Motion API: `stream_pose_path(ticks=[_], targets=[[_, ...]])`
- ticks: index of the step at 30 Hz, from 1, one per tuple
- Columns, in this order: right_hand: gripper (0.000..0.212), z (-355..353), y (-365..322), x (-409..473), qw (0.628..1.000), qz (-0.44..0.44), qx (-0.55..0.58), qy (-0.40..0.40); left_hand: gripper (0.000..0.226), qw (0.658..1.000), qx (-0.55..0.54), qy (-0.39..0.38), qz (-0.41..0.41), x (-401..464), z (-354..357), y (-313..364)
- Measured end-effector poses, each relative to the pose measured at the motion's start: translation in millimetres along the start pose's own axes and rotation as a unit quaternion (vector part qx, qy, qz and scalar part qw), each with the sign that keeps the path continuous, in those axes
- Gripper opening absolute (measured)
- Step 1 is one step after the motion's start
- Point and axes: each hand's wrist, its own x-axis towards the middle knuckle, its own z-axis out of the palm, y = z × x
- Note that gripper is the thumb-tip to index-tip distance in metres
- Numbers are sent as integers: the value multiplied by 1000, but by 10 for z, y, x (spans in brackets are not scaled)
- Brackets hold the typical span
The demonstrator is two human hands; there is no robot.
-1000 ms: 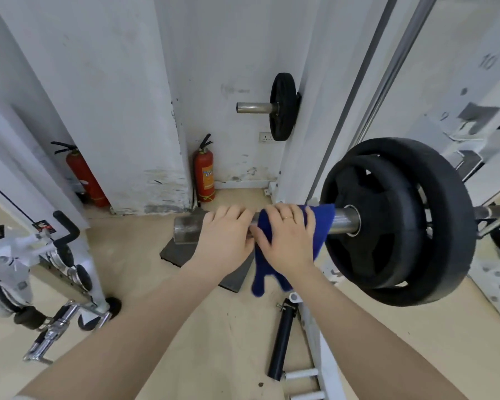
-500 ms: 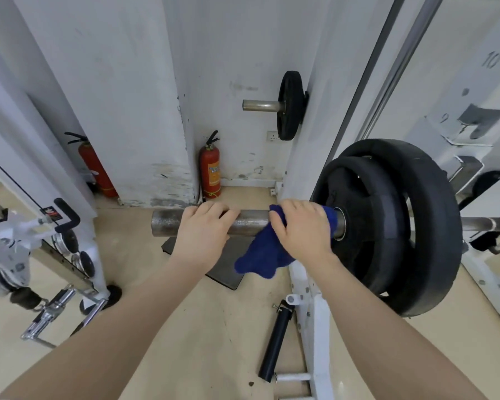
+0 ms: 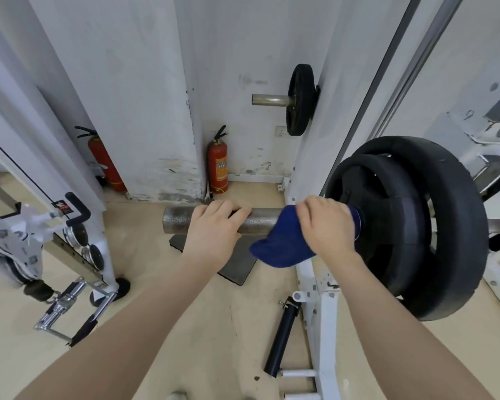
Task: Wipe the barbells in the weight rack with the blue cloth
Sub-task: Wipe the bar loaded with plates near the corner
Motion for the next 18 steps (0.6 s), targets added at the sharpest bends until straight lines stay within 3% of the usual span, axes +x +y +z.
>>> stream_pose_path(ticks=[2, 5, 8, 11, 13, 16, 18], targets=[[47, 23, -52, 25, 996, 79, -23, 26, 60, 1000, 7, 13, 9, -6, 8, -24], [46, 59, -535, 32, 995, 101, -24, 9, 58, 999, 12, 32, 15, -20, 56, -45], [40, 64, -1013, -27, 998, 56, 28, -17, 51, 998, -58, 10, 11, -9, 7, -91], [42, 47, -886, -59, 998, -49, 32, -25, 46, 987, -150, -46, -22, -33, -126, -238], [50, 6, -639, -31, 997, -54, 15, -47, 43, 986, -153, -28, -54, -91, -188, -419], [48, -10, -623, 30, 993, 100, -51, -45, 51, 977, -125, -51, -165, -147, -197, -708], [40, 15, -963, 89, 992, 107, -57, -47, 62, 929, -242, -115, -255, -207, -216, -747]])
